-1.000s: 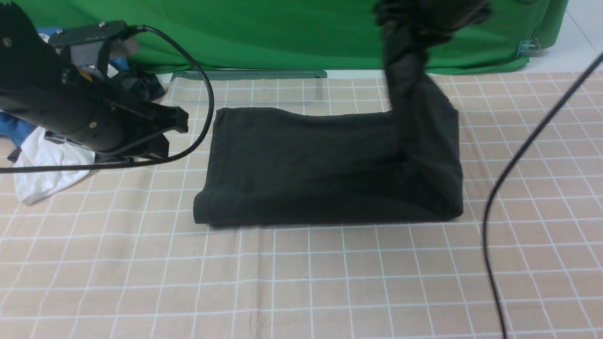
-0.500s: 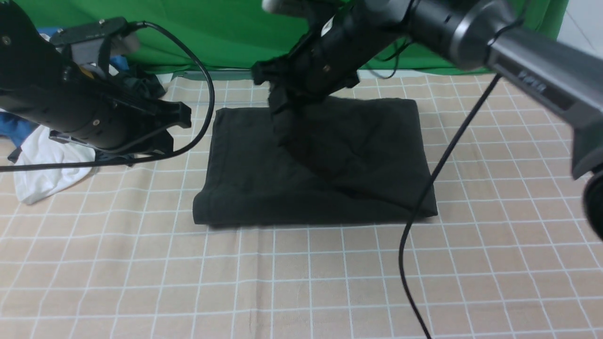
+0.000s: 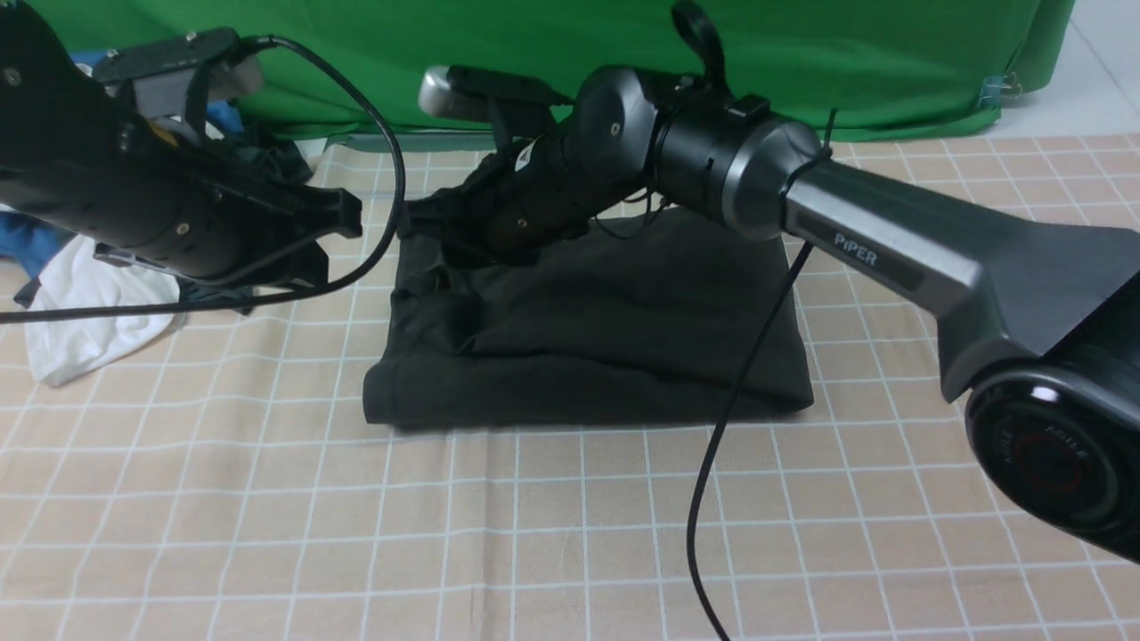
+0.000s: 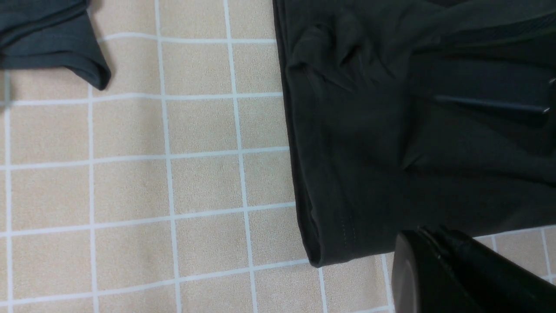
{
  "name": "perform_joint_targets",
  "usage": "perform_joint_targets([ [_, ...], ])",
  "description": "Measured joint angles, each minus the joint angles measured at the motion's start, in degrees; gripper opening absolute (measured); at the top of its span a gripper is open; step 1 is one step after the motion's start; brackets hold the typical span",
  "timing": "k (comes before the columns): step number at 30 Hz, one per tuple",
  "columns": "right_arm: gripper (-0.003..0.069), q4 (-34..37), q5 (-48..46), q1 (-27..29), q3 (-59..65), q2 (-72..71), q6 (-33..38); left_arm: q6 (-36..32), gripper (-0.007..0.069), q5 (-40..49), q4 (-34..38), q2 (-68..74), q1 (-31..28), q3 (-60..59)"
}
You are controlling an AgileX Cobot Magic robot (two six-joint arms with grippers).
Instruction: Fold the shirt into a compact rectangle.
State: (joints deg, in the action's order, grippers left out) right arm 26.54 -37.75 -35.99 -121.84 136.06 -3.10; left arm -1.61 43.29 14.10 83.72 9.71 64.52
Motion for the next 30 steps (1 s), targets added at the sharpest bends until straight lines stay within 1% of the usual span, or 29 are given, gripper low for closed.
perform_joint_targets([
  [1,0.0439,0.13,-0.34,0.00,-0.07,0.06,0.11,0.00,0.0019,0.00,0.00,0.00,0.00,0.00],
  [2,0.0454,0.13,-0.62,0.00,-0.14,0.06,0.29,0.00,0.0019,0.00,0.00,0.00,0.00,0.00],
  [3,0.0498,0.13,-2.43,0.28,-0.91,0.06,1.66,0.00,0.0019,-0.04,0.00,0.00,0.00,0.00],
  [4,0.0505,0.13,-3.20,0.46,-1.21,0.00,2.26,0.00,0.0019,-0.04,0.00,0.00,0.00,0.00],
  [6,0.0516,-0.33,-9.07,1.79,-3.78,-0.44,6.52,0.00,0.0019,-0.04,0.00,0.00,0.00,0.00],
  [8,0.0481,-1.99,-15.24,3.65,-6.32,-1.43,8.13,-0.23,0.0019,-0.19,0.16,0.00,0.00,0.00],
  [10,0.0414,-3.98,-20.27,5.89,-8.48,-2.72,8.99,-0.84,0.0019,-1.41,1.43,0.00,0.00,0.00],
  [12,0.0282,-7.37,-25.65,8.72,-11.12,-4.18,9.32,-3.42,0.0019,-3.56,4.64,0.38,0.00,0.00],
  [13,0.0171,-8.92,-28.22,10.41,-12.43,-4.94,9.32,-5.77,0.0019,-4.72,7.80,1.08,0.00,0.07],
  [14,0.0120,-9.65,-29.43,11.54,-12.69,-5.69,9.32,-7.16,0.0019,-5.09,9.65,1.79,0.00,0.36],
  [16,0.0057,-10.80,-30.80,14.06,-12.54,-6.86,9.27,-10.07,0.0019,-4.97,13.13,4.52,0.58,2.00],
  [19,0.0040,-11.42,-31.19,16.15,-10.82,-8.22,9.27,-11.83,0.0019,-4.71,14.55,9.26,1.93,5.38],
  [25,0.0038,-12.09,-31.79,16.87,1.32,-12.38,9.80,-12.19,0.0019,-4.35,15.40,20.20,3.15,12.79],
  [30,0.0038,-14.76,-32.12,16.87,9.21,-14.52,10.41,-9.35,0.0019,-3.52,12.07,26.52,3.15,14.05],
])
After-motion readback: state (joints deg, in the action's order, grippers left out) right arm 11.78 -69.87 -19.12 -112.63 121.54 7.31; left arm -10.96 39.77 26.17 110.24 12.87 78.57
